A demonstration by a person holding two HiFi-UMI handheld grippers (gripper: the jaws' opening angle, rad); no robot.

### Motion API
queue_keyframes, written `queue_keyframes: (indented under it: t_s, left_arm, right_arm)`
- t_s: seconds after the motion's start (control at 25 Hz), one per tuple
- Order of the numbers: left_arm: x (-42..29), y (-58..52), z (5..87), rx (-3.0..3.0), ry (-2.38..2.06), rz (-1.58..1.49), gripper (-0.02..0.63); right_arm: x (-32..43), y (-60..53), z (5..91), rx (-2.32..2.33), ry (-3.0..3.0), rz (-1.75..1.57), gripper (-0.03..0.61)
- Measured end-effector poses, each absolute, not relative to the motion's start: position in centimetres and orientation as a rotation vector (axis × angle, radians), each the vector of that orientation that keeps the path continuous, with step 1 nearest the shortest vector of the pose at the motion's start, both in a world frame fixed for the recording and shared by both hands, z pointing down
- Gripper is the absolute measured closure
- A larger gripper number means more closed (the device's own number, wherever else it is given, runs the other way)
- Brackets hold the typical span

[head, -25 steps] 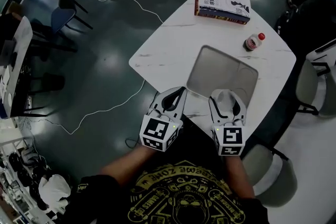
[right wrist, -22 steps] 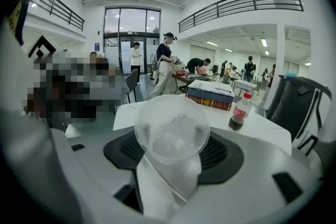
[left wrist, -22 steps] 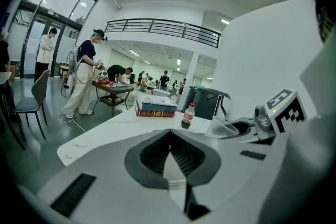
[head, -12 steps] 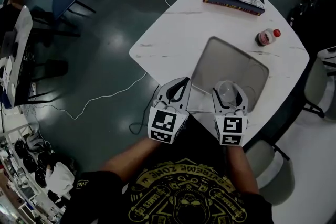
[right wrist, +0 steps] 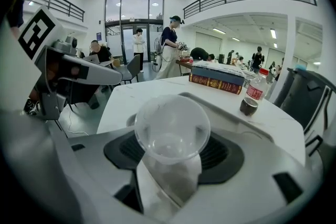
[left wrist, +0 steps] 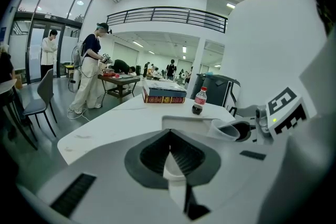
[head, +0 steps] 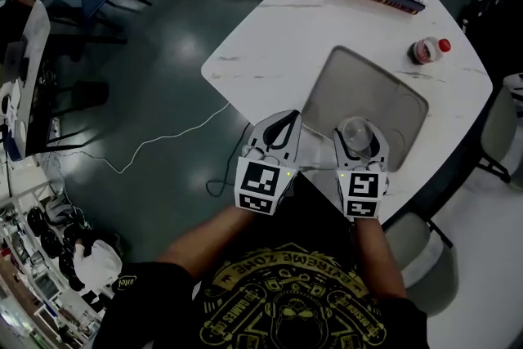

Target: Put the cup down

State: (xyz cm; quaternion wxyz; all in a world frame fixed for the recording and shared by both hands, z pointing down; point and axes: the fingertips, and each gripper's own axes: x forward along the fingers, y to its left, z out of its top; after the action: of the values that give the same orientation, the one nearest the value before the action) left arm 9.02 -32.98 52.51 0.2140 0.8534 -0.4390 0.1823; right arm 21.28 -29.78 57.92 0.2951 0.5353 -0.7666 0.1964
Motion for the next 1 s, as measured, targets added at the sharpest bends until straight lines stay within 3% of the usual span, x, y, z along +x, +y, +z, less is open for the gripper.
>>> queue_keyframes:
  t_s: [1.0]
  left_arm:
    - [8.8,-32.6,53.4,2.331,-1.229,0.526,0.603]
  right_arm:
    - [21.5,-29.9,60.9,1.36,-2.026,0.511,0.305]
